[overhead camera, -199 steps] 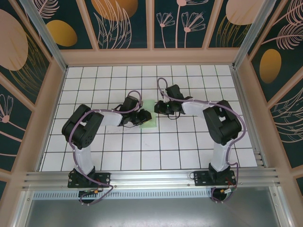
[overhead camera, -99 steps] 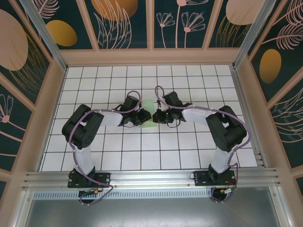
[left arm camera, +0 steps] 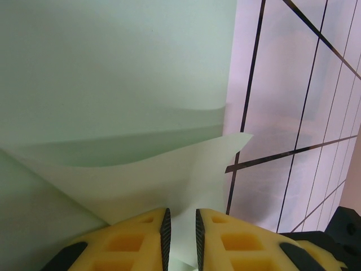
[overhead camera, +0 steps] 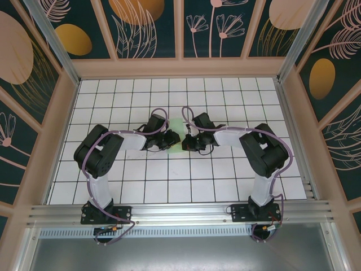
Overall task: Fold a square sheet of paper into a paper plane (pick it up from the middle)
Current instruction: Fold the triangle a second time at the center of the table.
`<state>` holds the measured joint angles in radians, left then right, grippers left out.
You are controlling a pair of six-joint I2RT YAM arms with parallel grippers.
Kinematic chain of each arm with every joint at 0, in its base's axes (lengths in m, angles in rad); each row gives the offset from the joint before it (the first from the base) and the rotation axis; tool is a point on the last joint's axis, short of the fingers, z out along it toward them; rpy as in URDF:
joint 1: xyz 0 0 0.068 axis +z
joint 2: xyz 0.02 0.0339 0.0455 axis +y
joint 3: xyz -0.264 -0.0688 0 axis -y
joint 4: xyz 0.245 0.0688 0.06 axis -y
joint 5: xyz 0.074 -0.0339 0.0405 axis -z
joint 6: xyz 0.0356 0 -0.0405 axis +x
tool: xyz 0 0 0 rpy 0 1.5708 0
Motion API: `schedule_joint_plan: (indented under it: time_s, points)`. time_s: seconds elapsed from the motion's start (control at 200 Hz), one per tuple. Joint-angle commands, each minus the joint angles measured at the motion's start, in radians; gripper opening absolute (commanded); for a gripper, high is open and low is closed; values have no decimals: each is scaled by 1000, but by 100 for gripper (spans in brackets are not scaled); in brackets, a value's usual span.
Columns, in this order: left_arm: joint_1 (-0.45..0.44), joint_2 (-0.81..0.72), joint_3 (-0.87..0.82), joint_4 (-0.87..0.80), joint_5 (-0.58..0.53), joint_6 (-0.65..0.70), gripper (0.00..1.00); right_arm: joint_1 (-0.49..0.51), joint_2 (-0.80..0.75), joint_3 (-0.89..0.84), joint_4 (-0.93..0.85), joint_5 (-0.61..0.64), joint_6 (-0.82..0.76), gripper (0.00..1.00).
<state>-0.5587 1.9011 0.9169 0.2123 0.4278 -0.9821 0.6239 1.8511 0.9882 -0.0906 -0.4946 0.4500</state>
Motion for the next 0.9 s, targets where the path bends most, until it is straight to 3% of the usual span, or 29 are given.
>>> schedule_joint_plan:
  time_s: [0.0,0.896]
  points:
    - [2,33,-5,-96,-76,-5,23,7,19,25,-33,33,-14,5]
    - [2,36,-12,-98,-81,0,23,-12,31,-4,-60,28,-29,5]
